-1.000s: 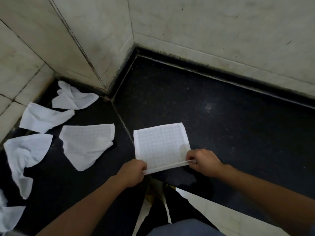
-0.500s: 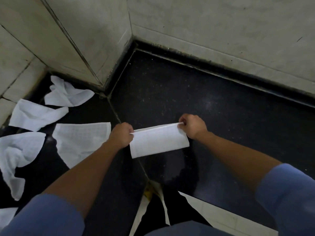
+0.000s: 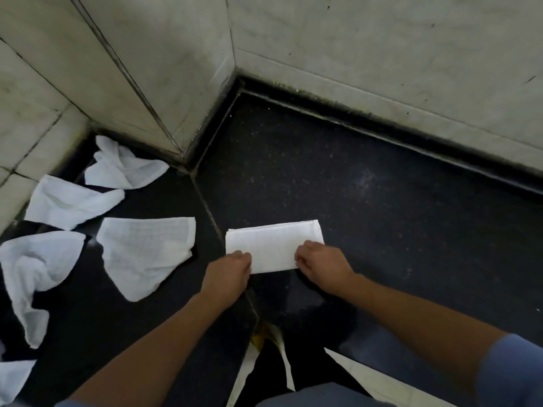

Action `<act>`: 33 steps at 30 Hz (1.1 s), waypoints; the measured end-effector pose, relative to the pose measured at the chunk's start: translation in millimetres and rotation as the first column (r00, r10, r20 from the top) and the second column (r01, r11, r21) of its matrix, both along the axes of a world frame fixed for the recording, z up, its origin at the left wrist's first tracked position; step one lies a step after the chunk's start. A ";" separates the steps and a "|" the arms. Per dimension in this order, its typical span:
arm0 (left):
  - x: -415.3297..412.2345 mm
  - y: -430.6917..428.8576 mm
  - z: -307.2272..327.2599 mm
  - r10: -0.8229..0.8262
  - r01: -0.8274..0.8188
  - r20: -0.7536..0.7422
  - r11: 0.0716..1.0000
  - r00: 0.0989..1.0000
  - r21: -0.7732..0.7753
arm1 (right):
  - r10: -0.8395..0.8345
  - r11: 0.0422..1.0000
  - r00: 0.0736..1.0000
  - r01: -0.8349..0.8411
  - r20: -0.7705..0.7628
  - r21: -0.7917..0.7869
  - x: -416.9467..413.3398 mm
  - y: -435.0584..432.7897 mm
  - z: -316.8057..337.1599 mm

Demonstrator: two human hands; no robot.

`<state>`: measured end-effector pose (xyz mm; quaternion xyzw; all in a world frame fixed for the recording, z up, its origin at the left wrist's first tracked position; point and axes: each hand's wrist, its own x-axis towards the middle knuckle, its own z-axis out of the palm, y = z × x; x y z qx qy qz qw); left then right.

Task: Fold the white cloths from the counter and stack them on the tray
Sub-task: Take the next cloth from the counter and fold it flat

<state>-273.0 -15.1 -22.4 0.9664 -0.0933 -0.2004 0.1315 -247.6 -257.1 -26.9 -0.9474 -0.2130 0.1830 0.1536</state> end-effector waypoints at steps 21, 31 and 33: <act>-2.0 26.3 -5.0 -0.075 0.064 0.102 0.992 0.992 0.109 | -0.710 0.625 0.522 0.776 -0.473 -0.083 49.6 -5.9 16.8; -41.0 69.0 2.1 0.181 -0.176 0.171 0.983 0.968 -0.047 | -0.516 0.647 0.566 0.750 -0.643 0.141 49.1 86.6 49.8; -50.4 75.6 4.3 0.224 -0.217 0.168 0.974 0.960 -0.059 | -0.482 0.692 0.586 0.711 -0.651 0.126 44.1 113.9 43.5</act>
